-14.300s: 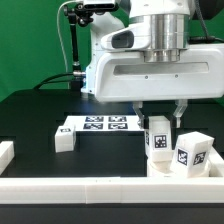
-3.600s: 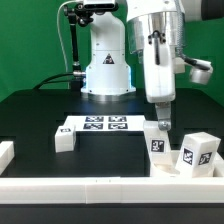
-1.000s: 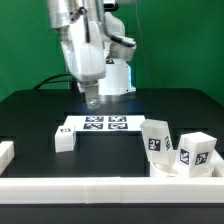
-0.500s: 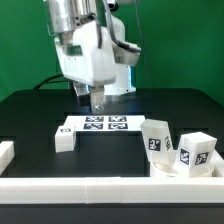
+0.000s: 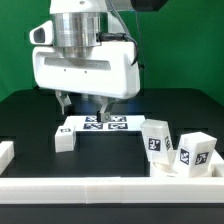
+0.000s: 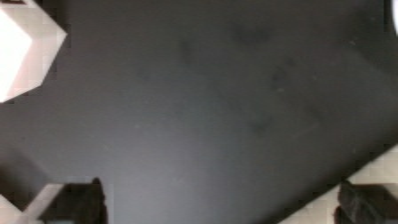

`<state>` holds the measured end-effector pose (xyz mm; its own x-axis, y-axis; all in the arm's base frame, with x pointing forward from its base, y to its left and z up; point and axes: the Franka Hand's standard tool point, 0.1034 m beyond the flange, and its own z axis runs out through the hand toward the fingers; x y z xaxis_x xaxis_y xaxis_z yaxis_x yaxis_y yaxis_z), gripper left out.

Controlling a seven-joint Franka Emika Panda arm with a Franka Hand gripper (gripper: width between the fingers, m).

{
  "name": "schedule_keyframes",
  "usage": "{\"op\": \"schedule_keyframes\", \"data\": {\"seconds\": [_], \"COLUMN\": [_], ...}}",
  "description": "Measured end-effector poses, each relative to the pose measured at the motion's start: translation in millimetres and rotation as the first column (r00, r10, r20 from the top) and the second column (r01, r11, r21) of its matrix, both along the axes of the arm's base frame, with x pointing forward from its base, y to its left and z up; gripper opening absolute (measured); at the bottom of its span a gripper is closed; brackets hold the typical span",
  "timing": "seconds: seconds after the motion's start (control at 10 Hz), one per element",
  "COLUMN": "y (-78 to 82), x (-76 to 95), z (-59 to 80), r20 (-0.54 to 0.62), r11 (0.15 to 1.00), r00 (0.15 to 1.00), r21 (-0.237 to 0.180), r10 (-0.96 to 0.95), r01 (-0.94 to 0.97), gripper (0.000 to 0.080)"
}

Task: Assemble stool

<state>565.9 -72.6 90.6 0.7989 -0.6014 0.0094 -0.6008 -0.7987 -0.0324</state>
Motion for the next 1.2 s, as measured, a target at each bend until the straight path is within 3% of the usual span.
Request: {"op": "schedule_keyframes", "data": {"seconds": [0.5, 0.6, 0.8, 1.0, 1.2], "y": [-2.4, -7.3, -17.6, -31.0, -32.2], "x": [-0.1, 0.3, -7.0, -20.0, -24.0], "z": [-0.4, -3.0, -4.1, -1.9, -5.9], "r20": [0.007, 0.022, 0.014, -0.031, -0.048], "r11": [0.952, 0.886, 0.743, 0.518, 0.489], "r00": [0.952, 0.888, 0.750, 0.531, 0.504], "r21": [-0.014, -0.079, -0.149, -0.180, -0.176], "r10": [0.306, 0.459, 0.662, 0.847, 0.863], "r01": [-0.306, -0.456, -0.653, -0.836, -0.854], "gripper": [0.0648, 0.0648, 0.0648, 0.0648, 0.0648]}}
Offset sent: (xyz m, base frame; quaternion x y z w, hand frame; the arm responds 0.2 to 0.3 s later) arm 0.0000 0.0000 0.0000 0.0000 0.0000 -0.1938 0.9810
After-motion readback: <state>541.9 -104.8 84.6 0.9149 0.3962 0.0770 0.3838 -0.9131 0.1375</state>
